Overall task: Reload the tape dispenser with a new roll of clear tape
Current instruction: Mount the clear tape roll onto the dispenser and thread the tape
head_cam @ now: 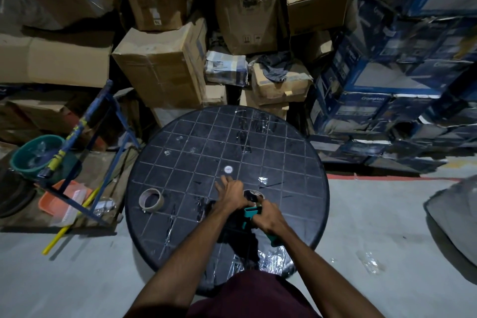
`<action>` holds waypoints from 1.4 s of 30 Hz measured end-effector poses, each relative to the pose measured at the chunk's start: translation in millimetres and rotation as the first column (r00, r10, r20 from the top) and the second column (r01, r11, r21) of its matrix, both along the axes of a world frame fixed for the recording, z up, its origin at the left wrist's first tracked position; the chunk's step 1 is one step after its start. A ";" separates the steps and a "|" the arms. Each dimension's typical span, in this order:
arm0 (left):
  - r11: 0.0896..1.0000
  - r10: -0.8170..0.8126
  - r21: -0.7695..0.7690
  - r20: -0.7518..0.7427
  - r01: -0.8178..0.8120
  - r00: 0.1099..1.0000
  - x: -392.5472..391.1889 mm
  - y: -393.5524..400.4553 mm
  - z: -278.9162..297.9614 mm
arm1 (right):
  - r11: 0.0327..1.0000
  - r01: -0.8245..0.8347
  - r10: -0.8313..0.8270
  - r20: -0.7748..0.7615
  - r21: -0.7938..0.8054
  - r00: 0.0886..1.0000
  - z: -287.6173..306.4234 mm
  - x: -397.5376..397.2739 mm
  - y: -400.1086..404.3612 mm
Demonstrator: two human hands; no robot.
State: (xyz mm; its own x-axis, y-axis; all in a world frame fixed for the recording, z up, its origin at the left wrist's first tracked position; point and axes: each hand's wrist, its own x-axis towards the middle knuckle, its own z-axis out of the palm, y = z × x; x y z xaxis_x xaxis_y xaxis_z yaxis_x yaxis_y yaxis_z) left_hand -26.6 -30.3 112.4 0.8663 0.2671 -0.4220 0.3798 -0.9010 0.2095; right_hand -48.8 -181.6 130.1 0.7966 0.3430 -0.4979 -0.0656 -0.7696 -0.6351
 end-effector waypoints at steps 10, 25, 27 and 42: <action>0.996 -0.046 -0.077 -0.115 0.037 0.992 3.9 1.0 -4.7 | 1.000 -0.025 0.025 0.003 -0.001 1.000 -6.8 1.2 4.3; 0.993 0.051 -0.100 -0.164 -0.068 0.985 7.0 1.5 9.8 | 1.000 0.019 -0.018 0.018 -0.017 1.000 -20.5 8.9 14.4; 0.994 0.039 -0.092 -0.169 -0.056 0.985 7.8 2.4 10.2 | 1.000 0.001 -0.001 0.028 -0.015 1.000 -18.4 9.0 16.3; 0.971 0.139 -0.202 0.052 -0.126 0.989 8.6 20.9 9.9 | 0.993 -0.072 0.046 0.255 0.095 0.966 -18.1 24.2 15.7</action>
State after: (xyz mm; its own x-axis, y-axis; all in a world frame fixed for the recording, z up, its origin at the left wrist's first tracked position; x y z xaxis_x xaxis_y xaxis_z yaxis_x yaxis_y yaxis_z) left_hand -18.0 -9.4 122.3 0.8563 0.2983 -0.4216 0.4725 -0.7821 0.4062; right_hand -24.7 -165.9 112.1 0.8687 0.4317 -0.2431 0.1505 -0.6973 -0.7008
